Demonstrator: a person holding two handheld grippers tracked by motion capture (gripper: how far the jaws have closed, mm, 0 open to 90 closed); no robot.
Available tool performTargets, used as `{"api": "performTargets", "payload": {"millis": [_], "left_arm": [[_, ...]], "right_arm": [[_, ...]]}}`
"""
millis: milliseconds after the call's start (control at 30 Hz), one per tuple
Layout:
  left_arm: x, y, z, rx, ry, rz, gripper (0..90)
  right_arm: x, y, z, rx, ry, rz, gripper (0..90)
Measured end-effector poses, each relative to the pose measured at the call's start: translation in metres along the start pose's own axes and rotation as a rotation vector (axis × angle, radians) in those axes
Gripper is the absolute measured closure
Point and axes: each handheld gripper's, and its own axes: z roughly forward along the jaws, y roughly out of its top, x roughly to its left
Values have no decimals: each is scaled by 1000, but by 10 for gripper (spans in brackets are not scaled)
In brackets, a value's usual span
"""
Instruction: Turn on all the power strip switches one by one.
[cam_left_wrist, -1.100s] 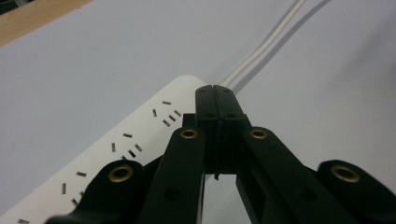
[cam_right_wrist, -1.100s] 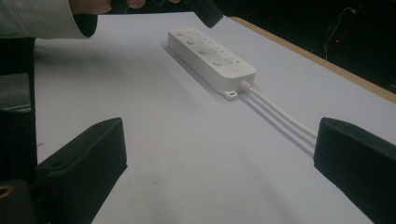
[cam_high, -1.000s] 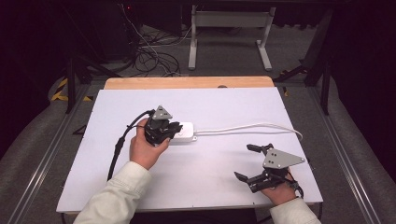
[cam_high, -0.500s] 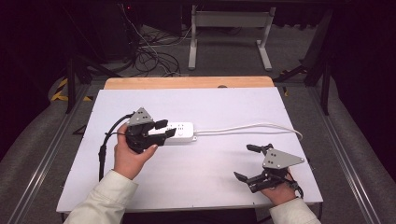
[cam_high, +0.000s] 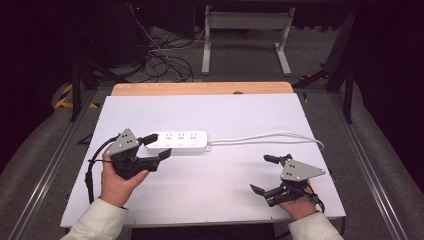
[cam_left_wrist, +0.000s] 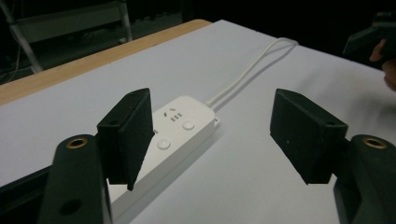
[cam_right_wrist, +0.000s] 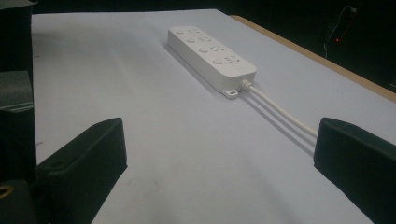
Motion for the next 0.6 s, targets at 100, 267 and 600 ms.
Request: {"api": "performTargets", "payload": {"millis": [100, 267, 600], "left_arm": [[-1, -8, -7, -2, 3, 19, 275], [-2, -23, -17, -10, 11, 27, 238], [4, -57, -25, 4, 37, 4, 192]], "right_arm": [[0, 0, 0, 0, 0, 1, 32], [0, 0, 0, 0, 1, 0, 32], [1, 0, 1, 5, 5, -2, 32]]}}
